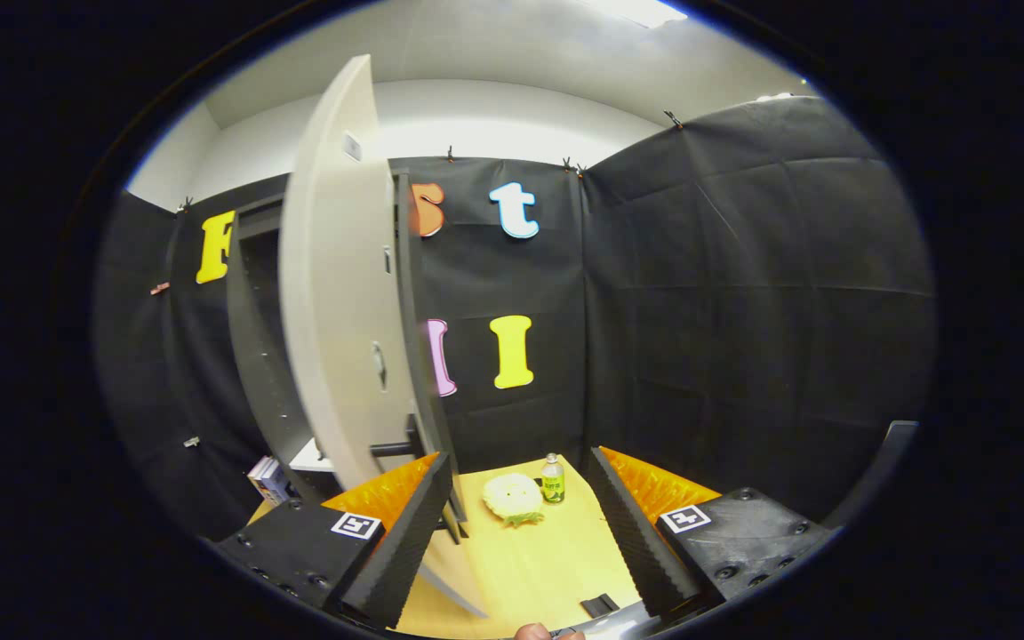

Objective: Open the shoe cabinet door, grab the shoes and put them into the shoe cabinet, then close the shoe cabinet door.

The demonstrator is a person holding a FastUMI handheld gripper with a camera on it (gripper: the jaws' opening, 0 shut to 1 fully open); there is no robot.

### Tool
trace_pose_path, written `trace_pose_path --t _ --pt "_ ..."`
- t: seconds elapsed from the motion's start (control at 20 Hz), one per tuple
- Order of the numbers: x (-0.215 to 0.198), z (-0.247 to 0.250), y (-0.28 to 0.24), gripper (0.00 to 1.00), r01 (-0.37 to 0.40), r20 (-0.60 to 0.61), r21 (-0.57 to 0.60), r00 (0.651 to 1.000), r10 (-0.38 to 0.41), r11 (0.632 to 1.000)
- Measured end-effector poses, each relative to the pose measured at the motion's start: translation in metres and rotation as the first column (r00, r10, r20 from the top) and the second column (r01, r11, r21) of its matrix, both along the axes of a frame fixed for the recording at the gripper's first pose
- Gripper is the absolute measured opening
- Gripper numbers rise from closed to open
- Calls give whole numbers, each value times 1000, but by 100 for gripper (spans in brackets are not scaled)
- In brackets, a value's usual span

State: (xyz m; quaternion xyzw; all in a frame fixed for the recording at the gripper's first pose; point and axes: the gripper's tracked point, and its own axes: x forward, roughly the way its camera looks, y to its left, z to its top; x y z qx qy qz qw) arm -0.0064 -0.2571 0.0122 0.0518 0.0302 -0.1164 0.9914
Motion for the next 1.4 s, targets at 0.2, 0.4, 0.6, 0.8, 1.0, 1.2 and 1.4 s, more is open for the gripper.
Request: trace_pose_path --t 0.2,0.4,0.6,0.8,1.0,1.2,1.4 --pt "20 -20 3 98 -31 -24 28 999 32 999" --pt "19 -18 12 98 -35 -18 -10 999 35 999" --pt "13 -18 42 98 -52 -20 3 998 52 999" --pt "12 -18 77 98 -52 -8 -18 999 52 998" --pt "13 -19 114 98 -57 8 -17 998 57 998" --pt "20 -20 153 98 -81 10 -27 997 81 996" --pt "30 -24 198 98 -131 14 -13 991 131 991"
